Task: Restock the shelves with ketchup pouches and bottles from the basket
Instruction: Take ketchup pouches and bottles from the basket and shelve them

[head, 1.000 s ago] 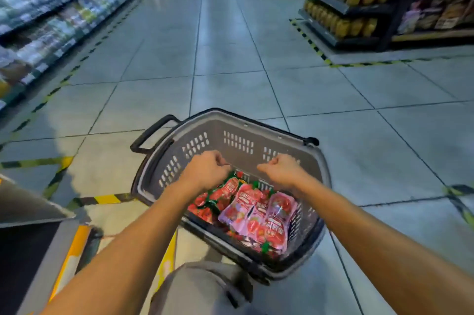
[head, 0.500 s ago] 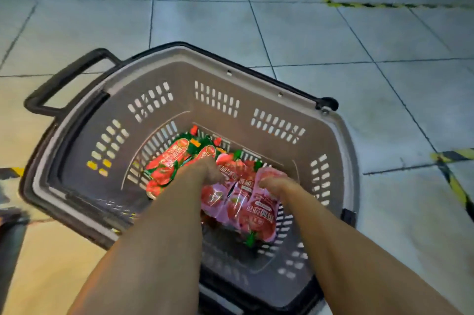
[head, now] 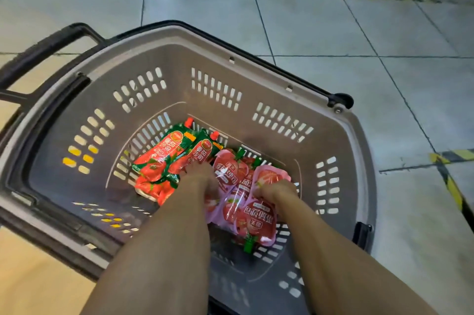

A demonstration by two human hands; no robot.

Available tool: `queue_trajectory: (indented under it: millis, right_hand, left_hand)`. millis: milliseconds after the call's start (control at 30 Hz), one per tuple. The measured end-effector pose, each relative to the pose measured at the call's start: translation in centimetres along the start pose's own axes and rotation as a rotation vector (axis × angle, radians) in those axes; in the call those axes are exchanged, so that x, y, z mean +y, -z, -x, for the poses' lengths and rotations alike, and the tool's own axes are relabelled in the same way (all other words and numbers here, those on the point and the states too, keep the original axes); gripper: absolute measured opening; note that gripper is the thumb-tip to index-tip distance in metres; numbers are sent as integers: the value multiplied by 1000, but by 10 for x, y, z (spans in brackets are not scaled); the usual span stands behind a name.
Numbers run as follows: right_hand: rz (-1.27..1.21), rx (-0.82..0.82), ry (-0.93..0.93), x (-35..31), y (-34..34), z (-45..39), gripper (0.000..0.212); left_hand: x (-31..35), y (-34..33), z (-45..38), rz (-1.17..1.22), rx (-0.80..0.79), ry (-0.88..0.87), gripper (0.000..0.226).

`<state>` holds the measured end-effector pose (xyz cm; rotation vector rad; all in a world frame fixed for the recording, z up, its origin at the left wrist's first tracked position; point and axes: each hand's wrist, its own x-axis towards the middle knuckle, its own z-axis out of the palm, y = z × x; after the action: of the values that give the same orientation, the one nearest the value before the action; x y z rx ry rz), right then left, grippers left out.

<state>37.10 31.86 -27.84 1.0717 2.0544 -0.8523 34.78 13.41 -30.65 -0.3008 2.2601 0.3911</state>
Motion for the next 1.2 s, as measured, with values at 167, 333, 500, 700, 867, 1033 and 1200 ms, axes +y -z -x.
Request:
queue_trajectory:
  millis: [167,333,500,700,867,1033,1200]
  right_hand:
    - [-48,117,17,3,-1,6,89]
    - [-135,63,74,-2,10,18,90]
    - [-261,-99,269,-24,31,64,61]
    - [-129,-236,656,-56,63,165,23]
    - [-64,-430,959,-70,62,276,23]
    - [17,-591,1210,-66,20,386,24]
    - [198,-744,1362,-44,-35,473,19]
  left_hand:
    - [2,10,8,133,-16,-56,76]
    - [-6,45,26,334,-33,-125,50]
    - [-20,110,78,553,-24,-176,29]
    - [-68,155,193,944,250,-256,24]
    - [-144,152,300,1257,494,-327,20]
    - [-222,113,396,1447,759,-243,21]
    - [-292,41,477,1696,945,-147,15]
